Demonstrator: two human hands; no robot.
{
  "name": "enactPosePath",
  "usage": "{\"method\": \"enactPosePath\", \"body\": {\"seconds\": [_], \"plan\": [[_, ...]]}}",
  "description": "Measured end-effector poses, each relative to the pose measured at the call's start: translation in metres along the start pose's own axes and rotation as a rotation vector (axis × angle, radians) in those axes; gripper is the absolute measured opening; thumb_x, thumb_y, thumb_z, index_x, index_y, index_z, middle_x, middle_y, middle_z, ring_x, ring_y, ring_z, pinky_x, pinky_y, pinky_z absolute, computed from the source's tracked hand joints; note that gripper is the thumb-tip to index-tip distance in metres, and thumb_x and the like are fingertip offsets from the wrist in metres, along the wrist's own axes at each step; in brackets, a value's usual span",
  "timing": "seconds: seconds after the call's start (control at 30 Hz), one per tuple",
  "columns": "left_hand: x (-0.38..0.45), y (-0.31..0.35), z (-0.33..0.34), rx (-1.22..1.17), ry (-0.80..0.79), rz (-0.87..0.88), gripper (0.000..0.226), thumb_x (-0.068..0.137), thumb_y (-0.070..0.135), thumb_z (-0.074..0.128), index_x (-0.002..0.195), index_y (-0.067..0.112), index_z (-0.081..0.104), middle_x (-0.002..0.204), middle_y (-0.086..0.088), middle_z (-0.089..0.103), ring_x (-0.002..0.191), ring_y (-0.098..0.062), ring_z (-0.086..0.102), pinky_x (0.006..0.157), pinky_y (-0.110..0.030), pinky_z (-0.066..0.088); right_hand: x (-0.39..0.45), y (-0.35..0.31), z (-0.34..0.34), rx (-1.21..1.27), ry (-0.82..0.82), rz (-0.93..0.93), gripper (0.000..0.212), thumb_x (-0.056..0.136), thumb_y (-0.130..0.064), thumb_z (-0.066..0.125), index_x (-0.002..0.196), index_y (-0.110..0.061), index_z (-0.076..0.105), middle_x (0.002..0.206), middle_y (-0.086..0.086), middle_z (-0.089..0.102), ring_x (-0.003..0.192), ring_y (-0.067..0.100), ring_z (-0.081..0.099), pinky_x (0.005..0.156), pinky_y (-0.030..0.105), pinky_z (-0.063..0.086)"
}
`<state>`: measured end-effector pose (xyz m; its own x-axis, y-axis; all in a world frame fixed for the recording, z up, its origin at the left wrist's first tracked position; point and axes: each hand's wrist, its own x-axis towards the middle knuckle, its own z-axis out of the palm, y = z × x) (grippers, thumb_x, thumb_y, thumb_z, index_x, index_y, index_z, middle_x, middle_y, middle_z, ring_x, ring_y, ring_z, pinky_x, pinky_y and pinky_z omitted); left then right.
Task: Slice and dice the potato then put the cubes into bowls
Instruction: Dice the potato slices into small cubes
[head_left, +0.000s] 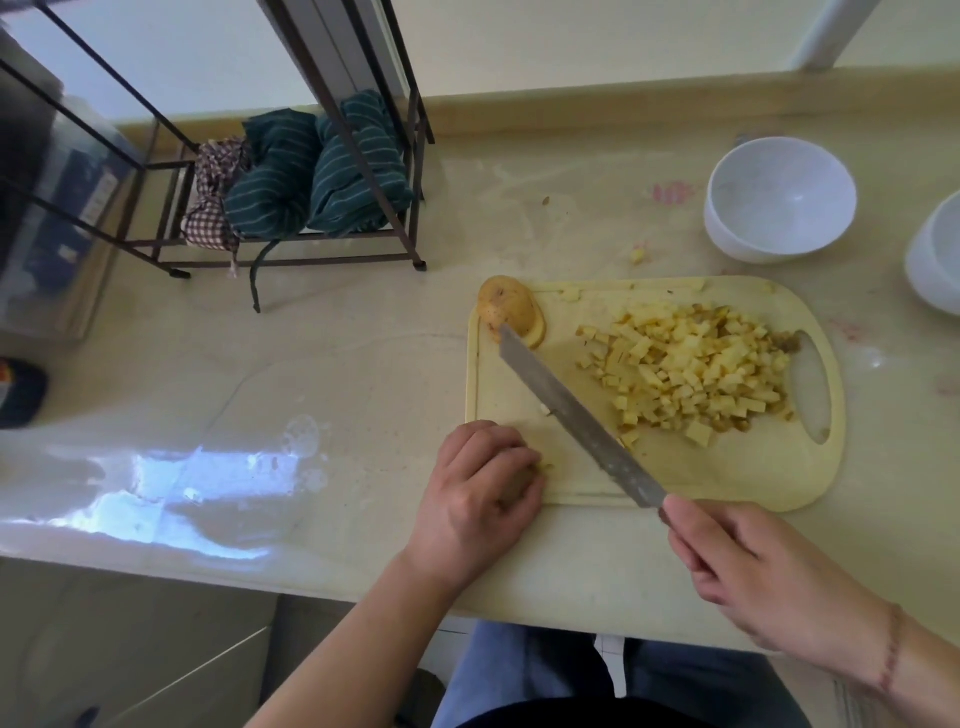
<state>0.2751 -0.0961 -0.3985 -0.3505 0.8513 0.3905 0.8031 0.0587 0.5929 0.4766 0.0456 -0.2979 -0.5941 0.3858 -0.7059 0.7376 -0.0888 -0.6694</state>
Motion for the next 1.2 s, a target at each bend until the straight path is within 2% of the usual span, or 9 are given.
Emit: {"method": "enactPosePath", "body": {"seconds": [0.17, 0.3, 0.43, 0.53, 0.6, 0.7, 0.87, 1.1, 1.2], "plan": [[-0.004, 0.002, -0.006, -0.026, 0.056, 0.006, 0.007, 0.082, 0.002, 0.082, 0.083, 0.000, 0.075, 0.091, -0.010, 0.068, 0.087, -0.026, 0.064, 0.078, -0.036, 0.054, -0.002, -0.006, -0.010, 0.037, -0.031, 0.004, 0.056, 0.085, -0.059, 0.039, 0.069, -0.005, 0.038, 0.052, -0.002, 0.026, 0.039, 0.008, 0.020, 0.035, 0.011, 0.020], [-0.005, 0.002, -0.008, -0.041, 0.019, 0.070, 0.006, 0.083, -0.001, 0.081, 0.083, -0.002, 0.075, 0.090, -0.012, 0.068, 0.085, -0.027, 0.063, 0.078, -0.034, 0.054, -0.009, -0.008, 0.005, 0.038, -0.067, -0.045, 0.068, 0.076, -0.078, 0.038, 0.065, -0.011, 0.036, 0.052, -0.004, 0.028, 0.043, 0.009, 0.023, 0.039, 0.016, 0.023], [-0.003, 0.000, -0.005, -0.022, 0.005, 0.096, 0.005, 0.084, -0.001, 0.079, 0.084, -0.004, 0.075, 0.093, -0.014, 0.070, 0.087, -0.033, 0.066, 0.080, -0.037, 0.055, -0.011, -0.006, 0.017, -0.065, -0.055, -0.113, 0.081, 0.070, -0.089, 0.033, 0.067, -0.008, 0.039, 0.049, -0.004, 0.035, 0.046, 0.006, 0.030, 0.047, 0.017, 0.028], [-0.002, -0.003, -0.001, -0.016, 0.006, 0.095, 0.005, 0.087, 0.002, 0.077, 0.086, -0.003, 0.076, 0.095, -0.014, 0.072, 0.088, -0.034, 0.068, 0.080, -0.040, 0.056, -0.008, -0.001, 0.020, -0.124, -0.016, -0.133, 0.091, 0.066, -0.095, 0.027, 0.070, -0.004, 0.038, 0.051, -0.003, 0.035, 0.049, 0.008, 0.030, 0.052, 0.026, 0.029], [-0.003, -0.004, 0.000, -0.018, 0.005, 0.092, 0.006, 0.088, 0.003, 0.076, 0.087, -0.003, 0.076, 0.095, -0.014, 0.072, 0.088, -0.033, 0.068, 0.080, -0.040, 0.056, -0.006, 0.002, 0.020, -0.144, -0.002, -0.134, 0.091, 0.068, -0.094, 0.026, 0.071, -0.004, 0.038, 0.052, -0.002, 0.033, 0.051, 0.009, 0.030, 0.054, 0.032, 0.030], [-0.003, -0.004, 0.002, -0.009, 0.002, 0.090, 0.006, 0.089, 0.003, 0.076, 0.088, -0.003, 0.076, 0.096, -0.013, 0.072, 0.089, -0.033, 0.068, 0.081, -0.039, 0.056, -0.005, 0.004, 0.020, -0.153, -0.001, -0.125, 0.085, 0.072, -0.088, 0.028, 0.070, -0.004, 0.038, 0.052, -0.002, 0.033, 0.051, 0.010, 0.030, 0.054, 0.032, 0.030], [-0.003, -0.003, 0.001, -0.008, 0.013, 0.080, 0.005, 0.089, 0.003, 0.076, 0.088, -0.002, 0.077, 0.096, -0.012, 0.073, 0.089, -0.033, 0.067, 0.081, -0.038, 0.056, -0.007, 0.005, 0.022, -0.086, -0.021, -0.080, 0.073, 0.074, -0.081, 0.033, 0.067, -0.009, 0.039, 0.051, -0.004, 0.035, 0.048, 0.009, 0.033, 0.050, 0.021, 0.029], [-0.003, -0.004, 0.001, -0.012, 0.011, 0.076, 0.006, 0.090, 0.004, 0.075, 0.088, -0.002, 0.077, 0.097, -0.012, 0.073, 0.090, -0.032, 0.068, 0.082, -0.038, 0.056, -0.007, 0.001, 0.024, -0.075, -0.037, -0.059, 0.070, 0.072, -0.081, 0.033, 0.064, -0.012, 0.039, 0.048, -0.005, 0.035, 0.044, 0.005, 0.035, 0.046, 0.014, 0.029], [-0.002, -0.003, 0.001, -0.028, 0.011, 0.075, 0.005, 0.090, 0.002, 0.075, 0.089, -0.002, 0.077, 0.098, -0.012, 0.073, 0.092, -0.031, 0.068, 0.083, -0.037, 0.057, -0.006, 0.003, 0.024, -0.117, -0.026, -0.078, 0.076, 0.072, -0.082, 0.030, 0.069, -0.007, 0.036, 0.051, -0.003, 0.031, 0.048, 0.007, 0.029, 0.051, 0.022, 0.027]]}}
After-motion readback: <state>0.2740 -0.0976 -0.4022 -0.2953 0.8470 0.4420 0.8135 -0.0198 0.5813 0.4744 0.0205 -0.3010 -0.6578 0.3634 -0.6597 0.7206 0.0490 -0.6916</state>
